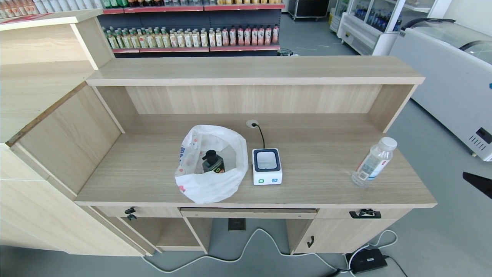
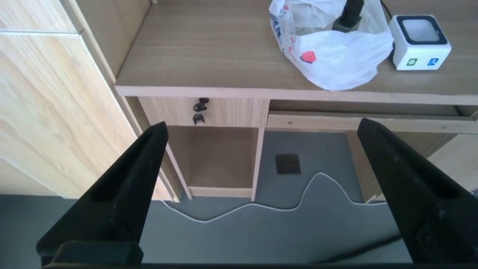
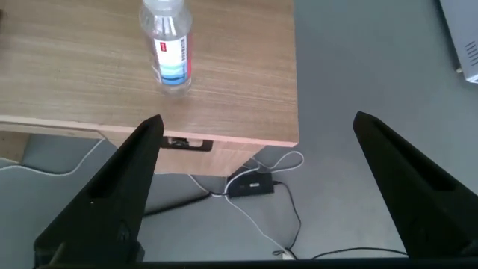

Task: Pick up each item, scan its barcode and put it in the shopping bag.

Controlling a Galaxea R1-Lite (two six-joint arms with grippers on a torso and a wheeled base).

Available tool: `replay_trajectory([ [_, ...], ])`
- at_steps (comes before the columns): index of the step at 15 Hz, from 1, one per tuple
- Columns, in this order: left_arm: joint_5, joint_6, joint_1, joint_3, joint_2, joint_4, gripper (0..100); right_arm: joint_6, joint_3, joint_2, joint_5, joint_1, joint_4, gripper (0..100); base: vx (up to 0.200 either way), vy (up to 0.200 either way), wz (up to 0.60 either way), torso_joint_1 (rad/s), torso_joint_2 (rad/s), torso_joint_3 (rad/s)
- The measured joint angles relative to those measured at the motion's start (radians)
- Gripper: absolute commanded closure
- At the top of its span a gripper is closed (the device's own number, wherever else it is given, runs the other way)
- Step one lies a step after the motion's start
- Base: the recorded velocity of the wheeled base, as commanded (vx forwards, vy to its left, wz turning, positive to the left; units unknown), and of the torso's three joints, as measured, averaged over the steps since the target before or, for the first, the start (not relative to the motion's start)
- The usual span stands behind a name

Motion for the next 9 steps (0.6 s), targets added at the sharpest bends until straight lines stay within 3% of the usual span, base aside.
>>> replay_trajectory([
  [5,0.000,0.000,0.000,0.000,0.000,0.000,0,-0.071,0.016,0.061,0.103,-0.139,-0.007,0,0.000,0.000,0.00,0.000,0.00,0.000],
  [9,0.000,0.000,0.000,0.000,0.000,0.000,0,-0.083,-0.010,0.142,0.177,-0.204,-0.102,0,0.000,0.000,0.00,0.000,0.00,0.000],
])
